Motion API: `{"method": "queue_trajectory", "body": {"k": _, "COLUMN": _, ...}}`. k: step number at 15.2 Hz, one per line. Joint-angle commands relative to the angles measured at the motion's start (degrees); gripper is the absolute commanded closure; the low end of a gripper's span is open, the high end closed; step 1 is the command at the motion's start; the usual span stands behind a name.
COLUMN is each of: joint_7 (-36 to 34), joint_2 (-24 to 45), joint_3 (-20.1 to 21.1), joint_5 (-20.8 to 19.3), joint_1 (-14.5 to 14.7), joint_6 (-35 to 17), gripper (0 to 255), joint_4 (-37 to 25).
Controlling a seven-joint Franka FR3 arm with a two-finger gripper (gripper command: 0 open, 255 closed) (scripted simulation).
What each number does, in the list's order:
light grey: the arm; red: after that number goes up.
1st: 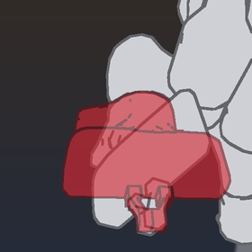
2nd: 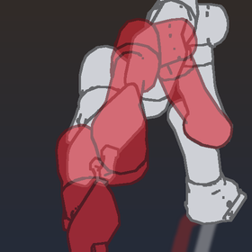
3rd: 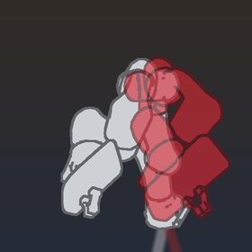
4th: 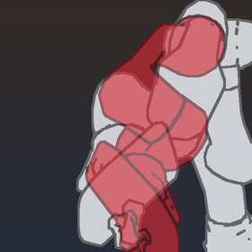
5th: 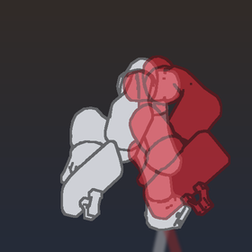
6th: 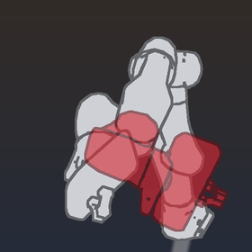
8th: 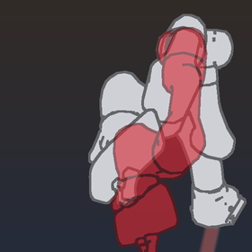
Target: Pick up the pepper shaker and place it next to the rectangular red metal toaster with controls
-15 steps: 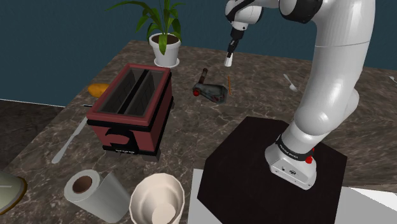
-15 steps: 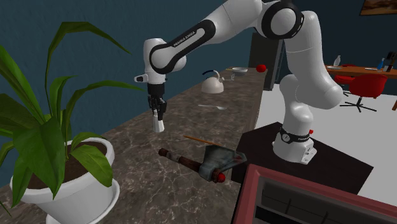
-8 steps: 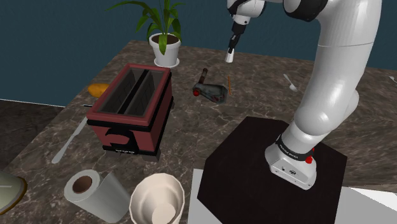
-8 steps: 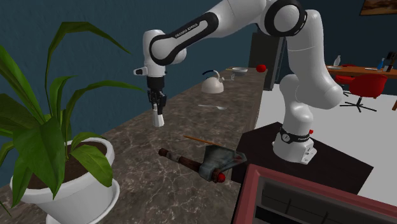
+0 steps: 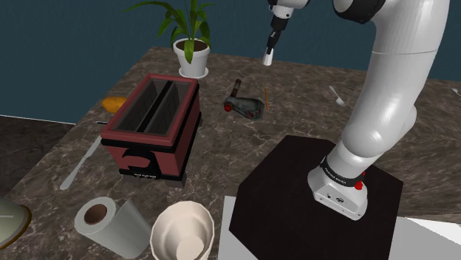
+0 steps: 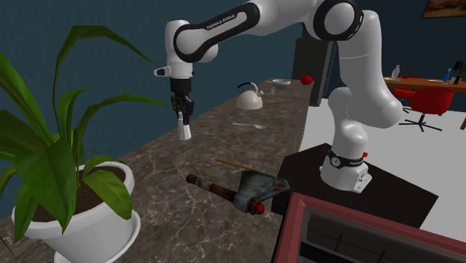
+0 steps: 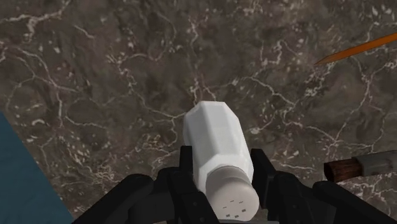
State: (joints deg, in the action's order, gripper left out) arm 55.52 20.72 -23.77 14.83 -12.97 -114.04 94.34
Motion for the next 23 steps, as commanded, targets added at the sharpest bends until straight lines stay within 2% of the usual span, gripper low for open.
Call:
{"method": "queue_trajectory", "body": {"k": 1, "joint_7": -0.27, "joint_2": -0.46, "joint_3": -0.14, "joint_5": -0.31, "joint_1": -0.02, "joint_6": 1.49, "gripper": 255, "joint_4": -1.08}}
{"method": "queue_trajectory", "body": {"k": 23, "joint_7": -2.51, "joint_2": -1.33, "joint_3": -0.83, "joint_5": -1.45, "joint_1": -1.18, "joint_6": 17.90, "gripper": 255, "joint_4": -16.89}}
